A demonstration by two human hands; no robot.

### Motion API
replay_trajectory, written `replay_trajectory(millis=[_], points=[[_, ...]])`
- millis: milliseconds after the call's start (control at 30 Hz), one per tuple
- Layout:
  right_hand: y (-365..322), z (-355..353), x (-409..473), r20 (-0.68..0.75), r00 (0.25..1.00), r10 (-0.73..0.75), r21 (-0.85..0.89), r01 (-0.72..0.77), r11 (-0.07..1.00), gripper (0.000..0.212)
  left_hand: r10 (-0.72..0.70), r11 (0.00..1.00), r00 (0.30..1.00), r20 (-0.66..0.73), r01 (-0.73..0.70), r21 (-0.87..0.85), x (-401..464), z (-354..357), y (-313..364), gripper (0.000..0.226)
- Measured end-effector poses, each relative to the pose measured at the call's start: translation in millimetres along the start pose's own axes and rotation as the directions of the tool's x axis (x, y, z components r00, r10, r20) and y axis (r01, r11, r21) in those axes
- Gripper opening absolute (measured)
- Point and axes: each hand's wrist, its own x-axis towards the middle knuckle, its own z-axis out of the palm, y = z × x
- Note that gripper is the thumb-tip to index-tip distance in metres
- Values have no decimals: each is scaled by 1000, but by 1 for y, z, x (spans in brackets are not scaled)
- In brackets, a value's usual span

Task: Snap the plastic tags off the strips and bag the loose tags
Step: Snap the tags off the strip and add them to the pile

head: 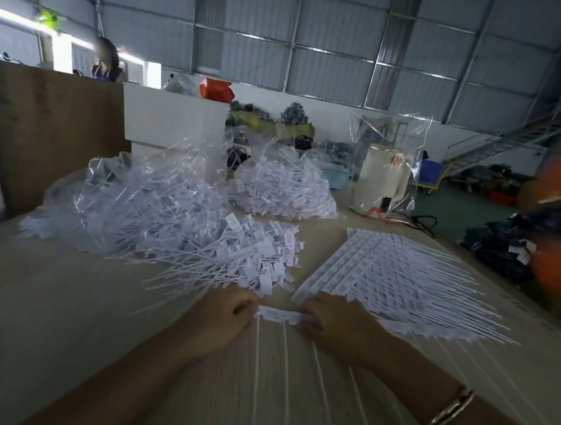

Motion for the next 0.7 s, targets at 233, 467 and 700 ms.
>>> replay_trajectory(millis=[233,467,700], points=[[-19,4,-2,-187,976,-109,162,140,977,35,-160,947,987,-10,151,-285,-1,-6,-8,22],[-24,21,7,-303,945,-121,98,158,983,36,-193,864,978,72,205,-459,-5,-11,-9,16],[-27,22,2,-471,845,-253,-146,208,967,33,-180,784,980,87,196,-588,-7,-10,-3,6]])
